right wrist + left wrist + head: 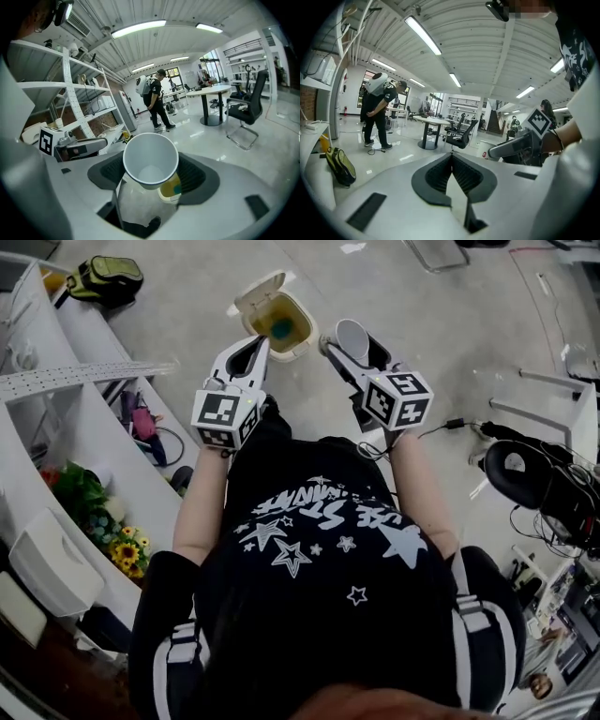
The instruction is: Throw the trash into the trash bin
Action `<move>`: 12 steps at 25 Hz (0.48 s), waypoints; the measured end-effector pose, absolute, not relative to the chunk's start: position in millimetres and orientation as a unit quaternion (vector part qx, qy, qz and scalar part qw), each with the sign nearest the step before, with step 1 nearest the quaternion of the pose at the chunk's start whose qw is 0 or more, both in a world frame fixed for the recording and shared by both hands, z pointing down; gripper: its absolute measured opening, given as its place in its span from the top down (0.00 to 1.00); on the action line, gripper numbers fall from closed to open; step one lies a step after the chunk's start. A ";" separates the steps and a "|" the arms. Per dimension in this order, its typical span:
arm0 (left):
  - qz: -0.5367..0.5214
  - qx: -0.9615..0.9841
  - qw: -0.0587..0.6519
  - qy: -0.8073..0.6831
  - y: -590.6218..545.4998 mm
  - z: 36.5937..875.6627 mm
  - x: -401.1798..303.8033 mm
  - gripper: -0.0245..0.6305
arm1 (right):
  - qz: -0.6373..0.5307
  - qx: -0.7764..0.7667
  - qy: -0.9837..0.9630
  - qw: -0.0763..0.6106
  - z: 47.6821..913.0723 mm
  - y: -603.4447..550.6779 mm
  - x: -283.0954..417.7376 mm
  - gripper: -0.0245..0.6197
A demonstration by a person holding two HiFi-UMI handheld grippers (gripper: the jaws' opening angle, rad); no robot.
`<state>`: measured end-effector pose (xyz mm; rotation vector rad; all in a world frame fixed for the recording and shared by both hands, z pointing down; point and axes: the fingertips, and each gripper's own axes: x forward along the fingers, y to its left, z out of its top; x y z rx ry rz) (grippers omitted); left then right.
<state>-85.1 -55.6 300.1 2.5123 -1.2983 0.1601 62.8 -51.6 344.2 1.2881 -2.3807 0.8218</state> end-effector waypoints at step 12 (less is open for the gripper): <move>0.094 0.884 0.197 -0.414 -92.2 378.1 -87.9 0.95 | 0.318 0.427 -0.819 0.214 417.8 -89.6 15.0 0.43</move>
